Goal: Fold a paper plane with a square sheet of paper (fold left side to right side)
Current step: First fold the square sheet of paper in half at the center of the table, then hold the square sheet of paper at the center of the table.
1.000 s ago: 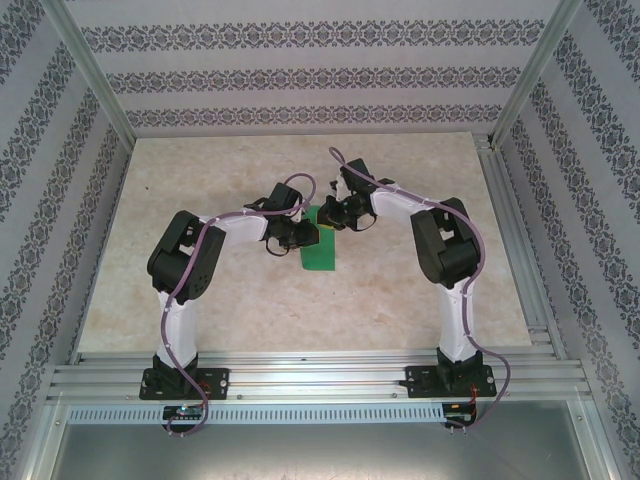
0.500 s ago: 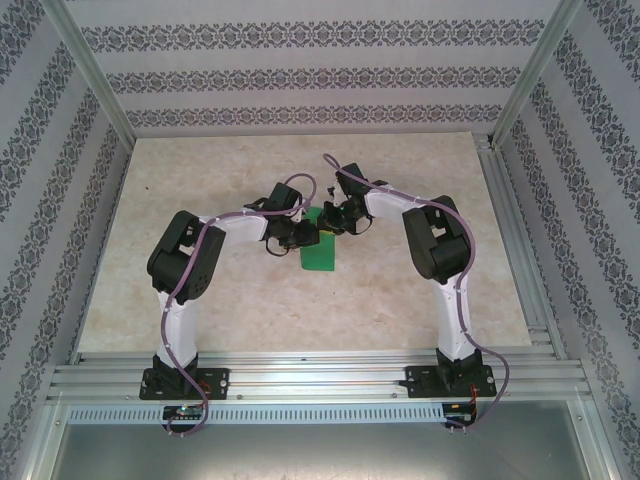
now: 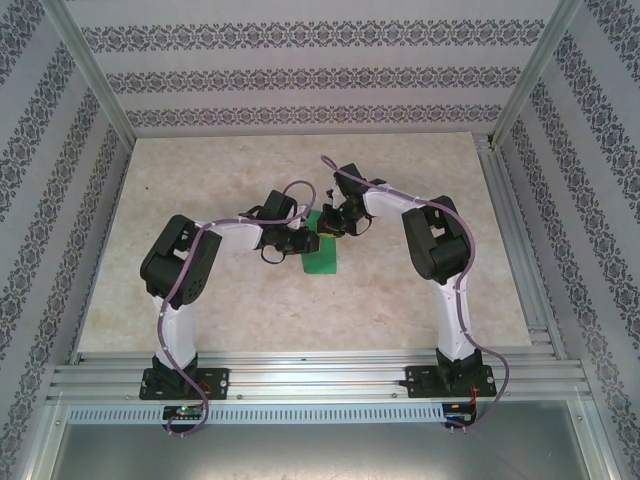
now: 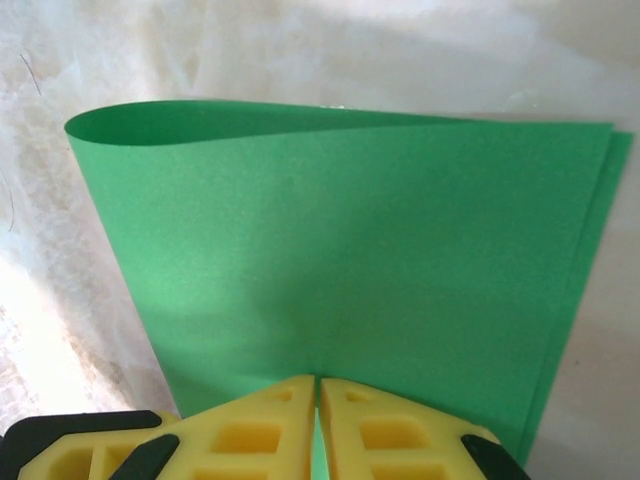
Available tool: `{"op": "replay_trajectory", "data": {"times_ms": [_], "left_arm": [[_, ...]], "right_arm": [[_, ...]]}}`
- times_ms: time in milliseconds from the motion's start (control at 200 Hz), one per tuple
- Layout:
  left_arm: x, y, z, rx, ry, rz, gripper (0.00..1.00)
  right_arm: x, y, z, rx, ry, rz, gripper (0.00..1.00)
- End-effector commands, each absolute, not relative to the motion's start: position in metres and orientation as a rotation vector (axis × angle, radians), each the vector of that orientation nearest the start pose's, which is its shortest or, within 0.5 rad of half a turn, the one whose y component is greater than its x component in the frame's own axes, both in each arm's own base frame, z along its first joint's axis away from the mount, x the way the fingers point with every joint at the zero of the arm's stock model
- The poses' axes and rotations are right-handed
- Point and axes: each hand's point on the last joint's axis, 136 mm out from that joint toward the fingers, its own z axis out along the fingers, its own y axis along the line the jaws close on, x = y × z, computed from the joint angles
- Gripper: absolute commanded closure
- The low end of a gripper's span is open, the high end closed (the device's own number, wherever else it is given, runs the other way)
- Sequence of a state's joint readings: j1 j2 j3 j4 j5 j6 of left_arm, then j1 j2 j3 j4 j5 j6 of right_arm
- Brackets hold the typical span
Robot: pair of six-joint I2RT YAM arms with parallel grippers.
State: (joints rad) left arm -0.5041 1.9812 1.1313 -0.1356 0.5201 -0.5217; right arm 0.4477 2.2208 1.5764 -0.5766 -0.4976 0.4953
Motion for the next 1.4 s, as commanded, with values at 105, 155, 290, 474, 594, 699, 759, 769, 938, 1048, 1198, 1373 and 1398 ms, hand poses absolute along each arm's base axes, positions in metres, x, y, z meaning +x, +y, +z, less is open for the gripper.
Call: {"op": "replay_trajectory", "data": {"times_ms": [105,155,290,474,594,699,759,769,938,1048,1198,1373,1398], "left_arm": [[0.303,-0.277,-0.003,0.194,2.889,-1.069,0.72],[0.300,-0.278,-0.001,0.208,2.884,-1.088,0.71],[0.290,-0.279,0.003,0.253,2.874,-1.122,0.69],[0.280,-0.279,0.008,0.272,2.857,-1.169,0.67],[0.276,-0.278,0.013,0.277,2.848,-1.186,0.66],[0.270,-0.281,0.016,0.298,2.840,-1.221,0.66],[0.265,-0.283,0.016,0.312,2.839,-1.244,0.66],[0.264,-0.283,0.016,0.313,2.839,-1.250,0.66],[0.265,-0.279,0.036,0.295,2.781,-1.287,0.66],[0.289,-0.267,0.072,0.224,2.668,-1.317,0.66],[0.327,-0.255,0.104,0.167,2.586,-1.291,0.66],[0.354,-0.267,0.090,0.154,2.615,-1.293,0.72],[0.356,-0.269,0.086,0.150,2.625,-1.294,0.72]], "right_arm": [[0.406,0.257,-0.019,-0.022,3.005,0.654,0.88],[0.405,0.257,-0.020,-0.022,3.008,0.647,0.88],[0.406,0.257,-0.020,-0.025,3.010,0.640,0.88],[0.406,0.257,-0.020,-0.028,3.008,0.640,0.88],[0.406,0.258,-0.019,-0.030,3.006,0.642,0.88],[0.406,0.258,-0.020,-0.031,3.009,0.643,0.88],[0.406,0.258,-0.019,-0.030,3.008,0.642,0.88],[0.406,0.258,-0.019,-0.031,3.007,0.642,0.88],[0.405,0.259,-0.019,-0.033,3.010,0.649,0.88],[0.405,0.259,-0.019,-0.035,3.011,0.649,0.88],[0.404,0.259,-0.019,-0.040,3.009,0.652,0.88],[0.404,0.261,-0.019,-0.043,3.008,0.660,0.88],[0.404,0.261,-0.019,-0.043,3.008,0.659,0.88]]}}
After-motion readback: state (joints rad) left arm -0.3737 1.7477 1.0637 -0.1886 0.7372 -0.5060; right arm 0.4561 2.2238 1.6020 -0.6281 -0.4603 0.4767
